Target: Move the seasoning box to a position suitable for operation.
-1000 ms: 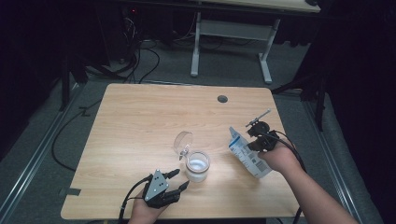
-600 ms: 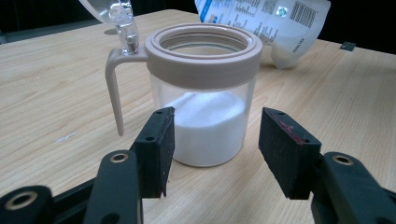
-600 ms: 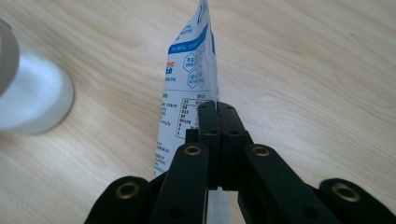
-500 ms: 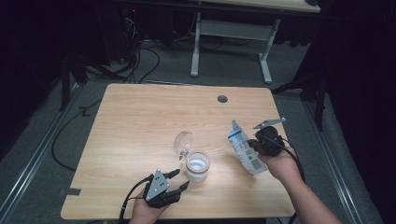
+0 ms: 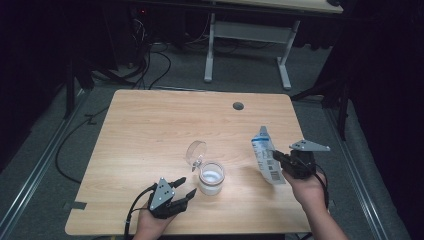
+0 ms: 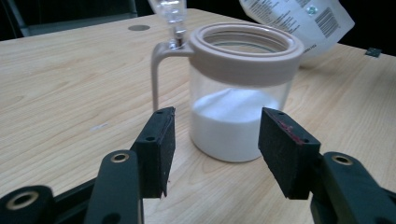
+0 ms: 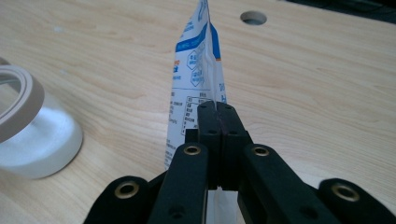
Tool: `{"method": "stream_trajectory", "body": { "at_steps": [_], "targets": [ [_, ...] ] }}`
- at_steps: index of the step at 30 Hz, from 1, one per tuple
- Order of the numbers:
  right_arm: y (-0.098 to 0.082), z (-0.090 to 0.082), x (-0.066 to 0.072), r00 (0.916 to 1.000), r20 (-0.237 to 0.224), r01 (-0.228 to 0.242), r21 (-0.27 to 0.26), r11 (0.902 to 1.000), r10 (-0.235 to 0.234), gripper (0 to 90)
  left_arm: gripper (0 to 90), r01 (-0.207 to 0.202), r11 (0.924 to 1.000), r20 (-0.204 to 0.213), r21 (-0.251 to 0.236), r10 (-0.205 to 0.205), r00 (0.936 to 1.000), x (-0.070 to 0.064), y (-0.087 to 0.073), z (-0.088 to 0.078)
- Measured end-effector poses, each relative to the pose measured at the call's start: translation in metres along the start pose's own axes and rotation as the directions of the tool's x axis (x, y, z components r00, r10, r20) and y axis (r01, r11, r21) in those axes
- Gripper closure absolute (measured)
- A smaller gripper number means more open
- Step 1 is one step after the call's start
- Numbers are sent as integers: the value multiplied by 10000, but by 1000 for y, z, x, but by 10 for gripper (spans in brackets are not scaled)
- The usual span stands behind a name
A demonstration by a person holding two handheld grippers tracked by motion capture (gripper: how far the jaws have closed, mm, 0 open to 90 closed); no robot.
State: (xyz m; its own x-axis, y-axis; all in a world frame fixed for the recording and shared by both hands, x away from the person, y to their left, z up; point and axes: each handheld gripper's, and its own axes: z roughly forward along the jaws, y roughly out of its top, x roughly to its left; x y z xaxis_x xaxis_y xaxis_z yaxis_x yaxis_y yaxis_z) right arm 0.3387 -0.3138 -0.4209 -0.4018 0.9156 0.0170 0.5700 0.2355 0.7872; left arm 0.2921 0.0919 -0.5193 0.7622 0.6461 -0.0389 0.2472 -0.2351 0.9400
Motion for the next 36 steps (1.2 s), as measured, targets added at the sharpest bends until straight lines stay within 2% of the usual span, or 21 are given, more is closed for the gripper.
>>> {"method": "stream_trajectory", "body": {
  "at_steps": [5,10,15,22,33,36],
  "targets": [
    [-10,-5,-6,9998,-1,-201,-787,9967,201,900,468,-65,10000,-177,31,66,9998,4,0,-2],
    [-17,-5,-6,9997,-103,-236,-1262,9917,225,900,469,-18,9999,-357,121,22,9994,9,-1,-3],
    [-25,-3,-6,9992,-173,-379,-1773,9834,354,900,469,10,9997,-558,225,3,9984,15,-3,-6],
    [-33,0,-2,9993,-200,-349,-2405,9700,310,900,471,32,9995,-870,324,-4,9962,26,-3,-12],
    [-42,9,2,9990,-281,-410,-3289,9435,336,900,471,521,9983,-1350,268,-480,9897,46,-6,-24],
    [-42,11,2,9989,-332,-431,-3370,9405,339,900,471,667,9973,-1402,298,-619,9882,49,-7,-25]
  ]
}}
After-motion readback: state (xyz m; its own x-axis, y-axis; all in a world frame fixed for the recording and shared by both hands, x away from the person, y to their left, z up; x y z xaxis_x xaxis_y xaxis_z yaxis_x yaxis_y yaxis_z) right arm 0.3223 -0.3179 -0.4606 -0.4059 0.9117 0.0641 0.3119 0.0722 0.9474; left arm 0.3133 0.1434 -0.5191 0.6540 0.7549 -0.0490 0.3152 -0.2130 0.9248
